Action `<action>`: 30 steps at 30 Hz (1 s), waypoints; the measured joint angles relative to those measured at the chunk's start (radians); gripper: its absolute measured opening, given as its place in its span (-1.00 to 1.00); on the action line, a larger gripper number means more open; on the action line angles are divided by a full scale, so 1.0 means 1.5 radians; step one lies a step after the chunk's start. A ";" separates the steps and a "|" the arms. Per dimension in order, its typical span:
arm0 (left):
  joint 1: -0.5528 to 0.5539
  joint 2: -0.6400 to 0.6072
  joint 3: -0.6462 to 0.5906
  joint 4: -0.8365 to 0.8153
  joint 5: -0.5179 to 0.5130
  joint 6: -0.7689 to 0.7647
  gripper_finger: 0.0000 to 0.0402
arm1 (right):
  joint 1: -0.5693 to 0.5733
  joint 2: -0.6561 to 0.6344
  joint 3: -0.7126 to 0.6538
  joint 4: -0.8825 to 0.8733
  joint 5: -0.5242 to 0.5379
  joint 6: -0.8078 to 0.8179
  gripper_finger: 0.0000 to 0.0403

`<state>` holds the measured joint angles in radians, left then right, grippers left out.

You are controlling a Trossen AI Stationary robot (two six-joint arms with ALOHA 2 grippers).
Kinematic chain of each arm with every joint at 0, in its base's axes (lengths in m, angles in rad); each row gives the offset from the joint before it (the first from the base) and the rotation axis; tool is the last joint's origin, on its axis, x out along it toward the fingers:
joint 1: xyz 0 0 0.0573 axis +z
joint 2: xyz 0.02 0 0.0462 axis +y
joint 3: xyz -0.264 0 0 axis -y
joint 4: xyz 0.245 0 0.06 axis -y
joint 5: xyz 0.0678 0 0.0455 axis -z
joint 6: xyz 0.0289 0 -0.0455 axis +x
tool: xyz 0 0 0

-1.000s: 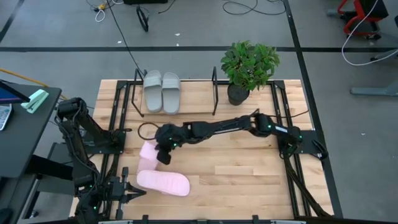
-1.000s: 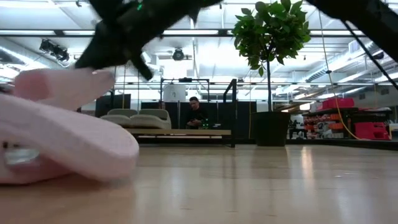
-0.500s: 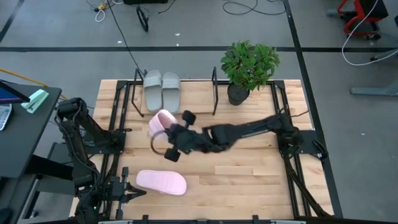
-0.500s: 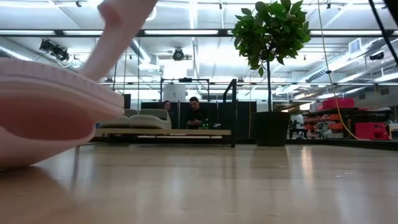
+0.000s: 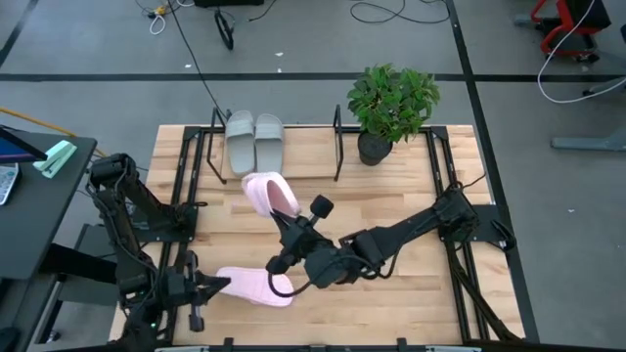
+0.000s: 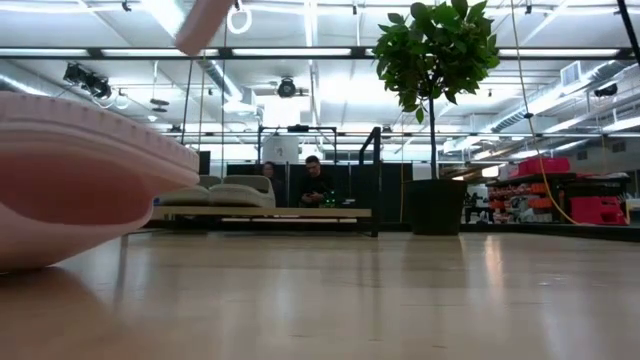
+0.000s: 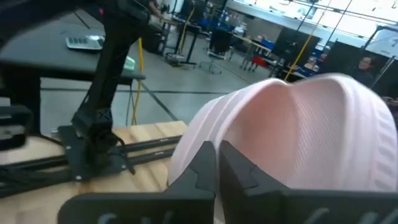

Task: Pick and place slides into the shelf
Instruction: Put the bottom pink slipper on the shelf

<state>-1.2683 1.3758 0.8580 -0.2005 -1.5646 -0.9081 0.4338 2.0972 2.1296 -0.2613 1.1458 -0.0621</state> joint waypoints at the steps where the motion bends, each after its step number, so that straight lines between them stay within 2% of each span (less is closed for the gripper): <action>1: 0.014 0.000 0.000 0.000 -0.001 -0.004 -0.90 | 0.002 0.001 -0.004 0.016 0.000 -0.012 -0.98; 7: 0.105 0.030 0.000 -0.010 -0.004 -0.051 -0.95 | 0.008 0.002 -0.017 0.088 -0.006 -0.075 -0.98; 11: 0.128 0.058 0.000 -0.029 -0.003 -0.110 -0.93 | 0.016 0.002 -0.017 0.095 0.006 -0.105 -0.99; 18: 0.162 0.090 -0.001 -0.133 -0.007 -0.339 -0.86 | 0.029 0.001 -0.017 0.131 0.019 -0.162 -0.99; 21: 0.183 0.102 -0.001 -0.151 -0.007 -0.402 -0.86 | 0.032 0.000 -0.017 0.135 0.019 -0.172 -0.99; 30: 0.192 0.109 -0.001 -0.153 -0.006 -0.414 -0.95 | 0.047 -0.008 -0.017 0.142 0.059 -0.234 -0.99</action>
<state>-0.9810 1.5391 0.8566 -0.4298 -1.5738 -1.5291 0.5048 2.0847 2.1036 -0.0489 1.2339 -0.4134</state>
